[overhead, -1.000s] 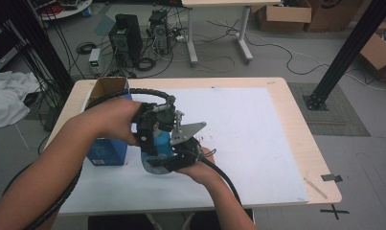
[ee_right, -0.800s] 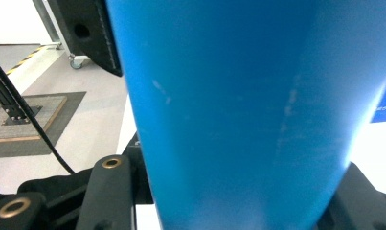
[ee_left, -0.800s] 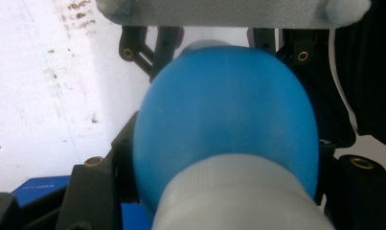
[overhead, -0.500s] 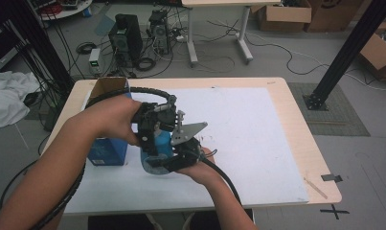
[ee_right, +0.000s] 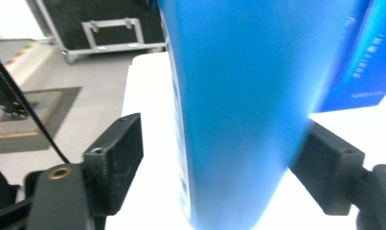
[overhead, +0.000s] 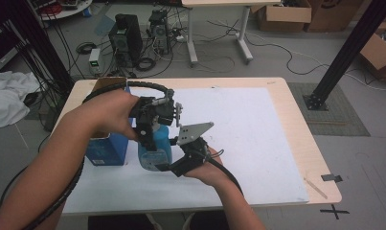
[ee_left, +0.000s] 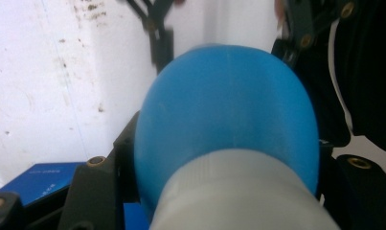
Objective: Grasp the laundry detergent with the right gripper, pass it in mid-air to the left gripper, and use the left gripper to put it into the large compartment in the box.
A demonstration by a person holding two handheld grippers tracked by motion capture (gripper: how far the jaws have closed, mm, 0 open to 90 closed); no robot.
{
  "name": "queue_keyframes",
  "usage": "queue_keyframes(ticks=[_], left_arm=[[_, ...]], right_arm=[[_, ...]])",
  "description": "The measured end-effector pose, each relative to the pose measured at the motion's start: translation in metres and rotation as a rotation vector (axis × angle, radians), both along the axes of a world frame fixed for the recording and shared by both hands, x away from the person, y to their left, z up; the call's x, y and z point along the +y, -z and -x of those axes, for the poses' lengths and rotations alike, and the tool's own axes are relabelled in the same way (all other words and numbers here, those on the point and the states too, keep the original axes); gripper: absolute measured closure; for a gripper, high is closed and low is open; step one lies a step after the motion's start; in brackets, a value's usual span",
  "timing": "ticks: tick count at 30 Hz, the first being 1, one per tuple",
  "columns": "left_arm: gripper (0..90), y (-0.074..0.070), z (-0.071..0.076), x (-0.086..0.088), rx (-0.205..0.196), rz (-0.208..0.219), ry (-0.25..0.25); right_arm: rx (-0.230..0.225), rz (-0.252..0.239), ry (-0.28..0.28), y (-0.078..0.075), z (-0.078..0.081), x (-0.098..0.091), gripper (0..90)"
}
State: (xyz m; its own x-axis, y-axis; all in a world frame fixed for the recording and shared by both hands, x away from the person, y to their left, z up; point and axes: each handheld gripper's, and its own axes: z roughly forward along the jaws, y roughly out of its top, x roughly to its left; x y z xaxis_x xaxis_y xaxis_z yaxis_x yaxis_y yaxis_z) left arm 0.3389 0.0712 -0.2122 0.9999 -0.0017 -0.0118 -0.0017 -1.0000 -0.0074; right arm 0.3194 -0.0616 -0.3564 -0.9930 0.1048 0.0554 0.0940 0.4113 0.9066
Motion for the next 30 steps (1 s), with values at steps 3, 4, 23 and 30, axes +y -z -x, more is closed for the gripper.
queue_keyframes(ticks=[3, 4, 23, 30], left_arm=[[39.3, -0.005, -0.004, 0.003, 0.007, -0.010, -0.030], [39.3, -0.007, -0.005, 0.004, 0.009, -0.012, -0.044], [38.9, -0.091, -0.041, 0.054, 0.063, 0.047, -0.474], [38.9, -0.121, -0.053, 0.086, 0.061, 0.075, -0.783]], right_arm=[[0.010, 0.035, 0.014, -0.004, 0.000, -0.008, 17.1], [0.009, 0.041, 0.013, -0.005, 0.000, -0.010, 16.0], [-0.040, 0.315, 0.078, -0.063, -0.005, -0.072, 0.0], [-0.041, 0.409, 0.081, -0.067, -0.011, -0.084, 0.0]])
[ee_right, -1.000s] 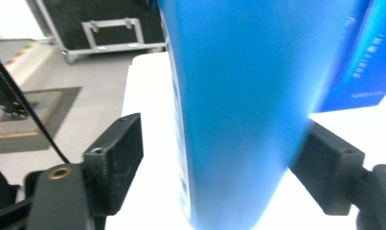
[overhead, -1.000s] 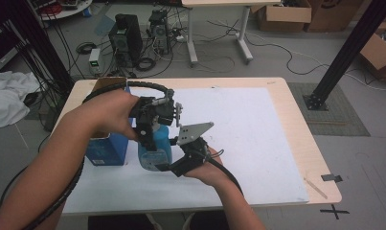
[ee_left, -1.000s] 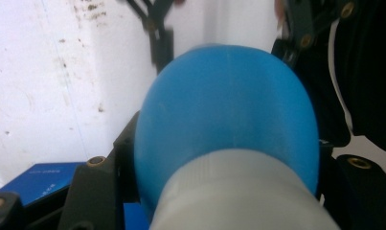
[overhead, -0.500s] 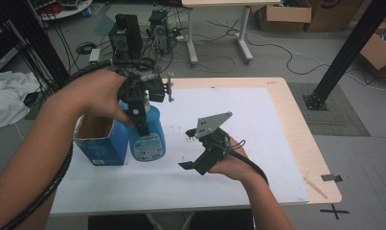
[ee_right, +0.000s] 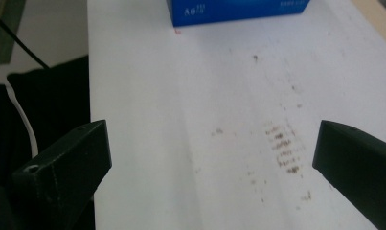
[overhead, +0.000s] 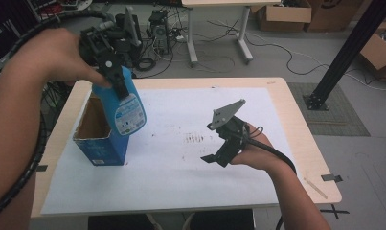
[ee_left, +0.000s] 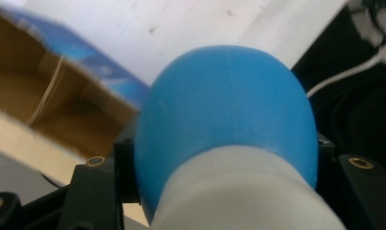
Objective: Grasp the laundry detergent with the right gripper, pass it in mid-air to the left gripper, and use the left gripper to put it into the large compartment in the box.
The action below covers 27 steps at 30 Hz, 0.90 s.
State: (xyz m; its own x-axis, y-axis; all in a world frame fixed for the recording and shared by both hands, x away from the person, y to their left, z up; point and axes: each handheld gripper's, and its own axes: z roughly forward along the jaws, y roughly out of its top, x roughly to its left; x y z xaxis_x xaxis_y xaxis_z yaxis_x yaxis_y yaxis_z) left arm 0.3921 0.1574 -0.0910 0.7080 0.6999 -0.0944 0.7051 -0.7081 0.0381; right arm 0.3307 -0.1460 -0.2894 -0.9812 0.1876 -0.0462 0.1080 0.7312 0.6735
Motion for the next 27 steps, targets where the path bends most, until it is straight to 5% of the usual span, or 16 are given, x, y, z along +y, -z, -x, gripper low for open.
queue_keyframes(ticks=[7, 15, 18, 27], left_arm=[[38.9, -0.022, -0.009, 0.032, 0.006, -0.017, -0.305], [38.8, -0.035, -0.015, 0.062, -0.007, -0.067, -0.525], [38.8, -0.034, -0.017, 0.068, -0.011, -0.086, -0.580], [38.9, -0.009, -0.025, 0.084, 0.016, -0.078, -0.613]], right_arm=[[0.019, 0.113, -0.003, 0.004, -0.003, -0.006, 0.0], [0.076, 0.262, -0.030, 0.004, -0.006, -0.011, 0.0], [0.079, 0.324, -0.043, 0.003, -0.007, -0.012, 0.0], [0.100, 0.404, -0.049, -0.006, -0.011, -0.017, 0.0]])
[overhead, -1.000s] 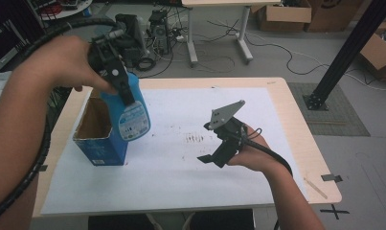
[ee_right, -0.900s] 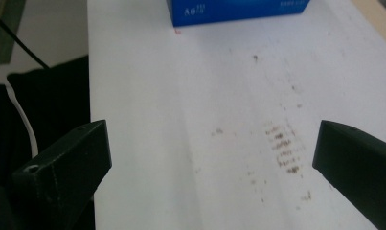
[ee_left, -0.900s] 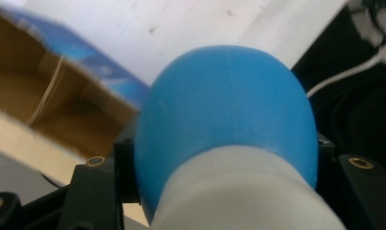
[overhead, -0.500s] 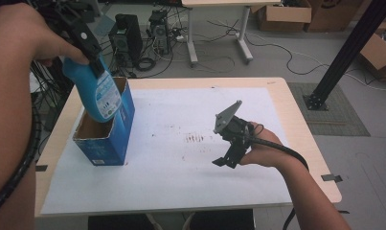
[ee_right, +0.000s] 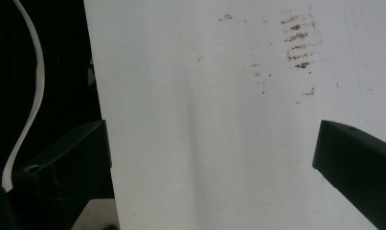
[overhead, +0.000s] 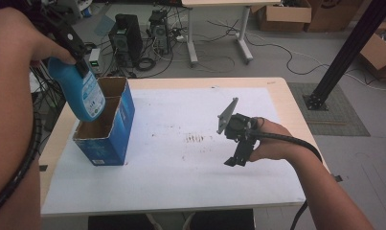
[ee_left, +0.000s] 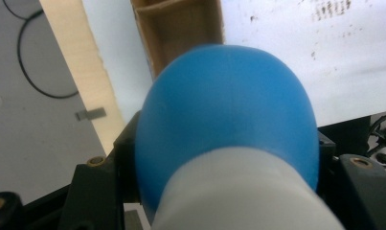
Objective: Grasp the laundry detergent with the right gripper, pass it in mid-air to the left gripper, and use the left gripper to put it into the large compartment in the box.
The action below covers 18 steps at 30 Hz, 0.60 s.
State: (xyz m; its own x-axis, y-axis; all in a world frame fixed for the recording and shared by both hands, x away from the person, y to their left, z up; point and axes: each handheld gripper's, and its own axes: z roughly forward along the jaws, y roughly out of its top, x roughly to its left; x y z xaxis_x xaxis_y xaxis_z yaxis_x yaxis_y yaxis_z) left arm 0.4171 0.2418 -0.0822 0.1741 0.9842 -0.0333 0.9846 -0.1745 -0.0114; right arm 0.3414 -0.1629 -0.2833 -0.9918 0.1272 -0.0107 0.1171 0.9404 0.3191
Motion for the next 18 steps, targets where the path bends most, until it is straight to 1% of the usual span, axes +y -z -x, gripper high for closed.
queue_keyframes(ticks=[2, 4, 6, 7, 9, 12, 16, 18], left_arm=[[38.9, 0.010, -0.002, 0.002, 0.008, 0.000, 0.006], [38.9, 0.020, -0.004, 0.005, 0.002, 0.010, 0.003], [38.9, 0.032, -0.005, 0.008, 0.008, 0.029, -0.010], [38.9, 0.037, -0.006, 0.010, 0.006, 0.036, -0.012], [38.9, 0.048, -0.007, 0.013, 0.007, 0.047, -0.025], [38.9, 0.064, -0.008, 0.014, 0.005, 0.045, -0.039], [38.9, 0.086, -0.010, 0.012, -0.004, 0.026, -0.058], [38.9, 0.098, -0.011, 0.012, 0.001, 0.014, -0.064]], right_arm=[[-0.001, 0.002, -0.003, -0.001, 0.000, 0.000, 0.0], [-0.004, -0.003, -0.007, 0.000, 0.001, 0.000, 0.0], [0.000, -0.007, -0.012, 0.002, 0.003, 0.000, 0.0], [-0.001, -0.001, -0.014, 0.003, 0.003, 0.000, 0.0], [0.004, -0.003, -0.018, 0.007, 0.004, 0.000, 0.0], [0.005, -0.005, -0.020, 0.010, 0.004, 0.000, 0.0], [0.001, -0.013, -0.019, 0.010, 0.005, 0.000, 0.0], [-0.002, -0.016, -0.021, 0.009, 0.006, 0.000, 0.0]])
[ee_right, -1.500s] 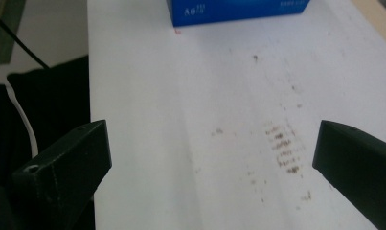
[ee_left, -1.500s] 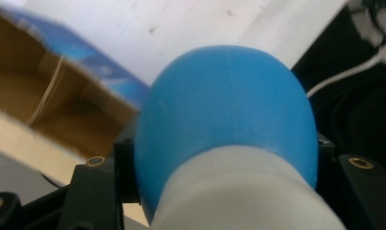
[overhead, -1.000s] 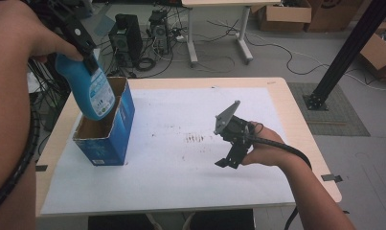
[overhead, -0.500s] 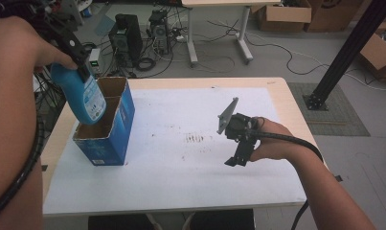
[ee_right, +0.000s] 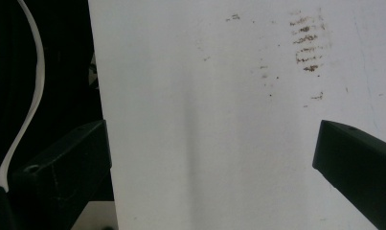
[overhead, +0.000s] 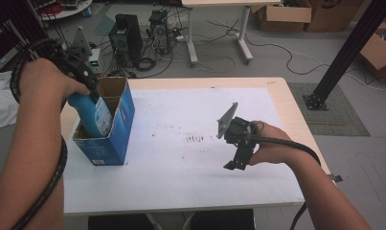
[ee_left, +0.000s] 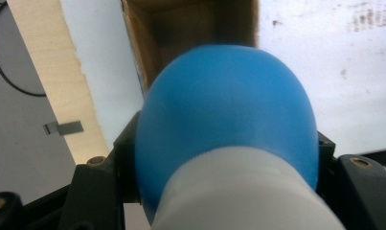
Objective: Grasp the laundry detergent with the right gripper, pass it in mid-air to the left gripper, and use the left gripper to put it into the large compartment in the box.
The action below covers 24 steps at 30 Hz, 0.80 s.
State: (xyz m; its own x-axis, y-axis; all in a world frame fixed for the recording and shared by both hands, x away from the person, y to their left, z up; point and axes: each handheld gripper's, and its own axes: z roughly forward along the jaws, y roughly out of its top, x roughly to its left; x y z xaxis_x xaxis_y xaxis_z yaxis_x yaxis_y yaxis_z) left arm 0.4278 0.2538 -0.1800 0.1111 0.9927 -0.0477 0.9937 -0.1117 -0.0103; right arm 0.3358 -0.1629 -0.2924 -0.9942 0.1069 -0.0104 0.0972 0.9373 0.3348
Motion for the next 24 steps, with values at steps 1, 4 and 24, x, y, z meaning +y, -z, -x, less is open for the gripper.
queue_keyframes(ticks=[1, 4, 24], left_arm=[[38.9, 0.005, 0.000, 0.000, 0.002, -0.004, -0.006], [38.9, 0.022, -0.001, -0.001, 0.006, -0.008, -0.009], [38.9, 0.096, -0.005, -0.002, 0.021, -0.023, -0.010]], right_arm=[[0.000, -0.002, -0.001, 0.000, 0.000, 0.000, 0.0], [-0.004, -0.006, 0.000, -0.001, 0.001, -0.002, 0.0], [-0.002, -0.022, 0.006, 0.003, 0.003, -0.005, 0.0]])
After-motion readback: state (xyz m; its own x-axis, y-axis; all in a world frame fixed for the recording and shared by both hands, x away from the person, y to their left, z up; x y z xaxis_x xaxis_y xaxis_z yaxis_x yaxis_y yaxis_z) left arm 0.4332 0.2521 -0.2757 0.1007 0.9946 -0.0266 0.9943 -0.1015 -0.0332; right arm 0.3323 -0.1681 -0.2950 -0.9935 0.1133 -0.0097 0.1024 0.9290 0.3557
